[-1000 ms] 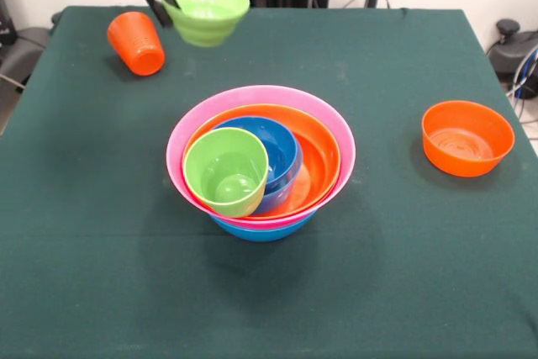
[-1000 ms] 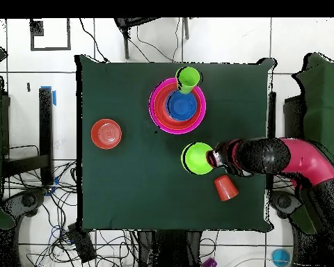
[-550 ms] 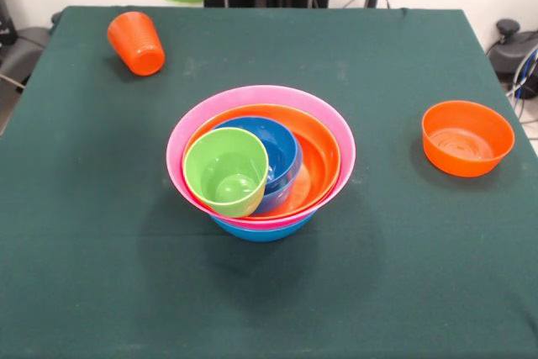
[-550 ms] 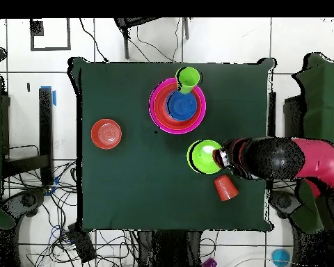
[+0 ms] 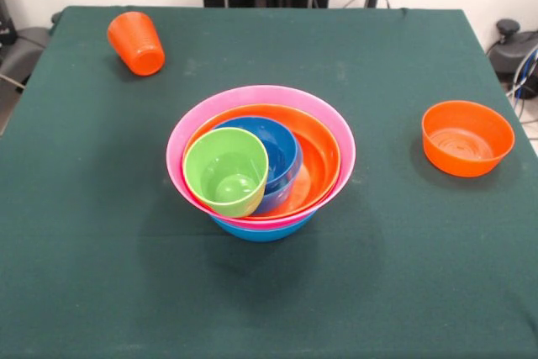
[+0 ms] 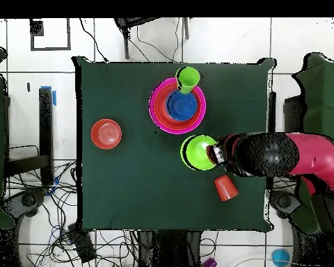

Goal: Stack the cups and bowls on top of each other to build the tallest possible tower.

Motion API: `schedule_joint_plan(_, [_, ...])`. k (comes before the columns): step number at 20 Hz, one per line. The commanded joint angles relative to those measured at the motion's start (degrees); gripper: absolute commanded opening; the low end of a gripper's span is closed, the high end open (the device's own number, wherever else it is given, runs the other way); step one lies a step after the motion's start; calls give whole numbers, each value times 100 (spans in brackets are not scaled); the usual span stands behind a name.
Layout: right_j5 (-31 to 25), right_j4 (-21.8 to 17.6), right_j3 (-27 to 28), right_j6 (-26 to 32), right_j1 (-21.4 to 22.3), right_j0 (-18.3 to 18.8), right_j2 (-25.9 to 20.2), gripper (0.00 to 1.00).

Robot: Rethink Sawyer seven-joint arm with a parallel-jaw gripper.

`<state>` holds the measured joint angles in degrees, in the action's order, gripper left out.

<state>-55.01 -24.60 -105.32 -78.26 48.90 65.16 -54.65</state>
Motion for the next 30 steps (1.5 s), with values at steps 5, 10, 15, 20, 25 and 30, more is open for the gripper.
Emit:
schedule_joint_plan(5, [1099,226,-646,-590,-25,-583,3,0])
schedule_joint_plan(10, [1450,193,-802,-574,-16,-675,71,0])
schedule_joint_plan(15, [1804,211,-977,-609,-4,-748,115,0])
schedule_joint_plan(20, [2023,102,-1004,-602,-58,-880,264,0])
schedule_joint_plan(25, [2148,53,-957,-584,-150,-952,406,0])
schedule_joint_plan(30, [2198,30,-842,-577,-198,-1065,470,0])
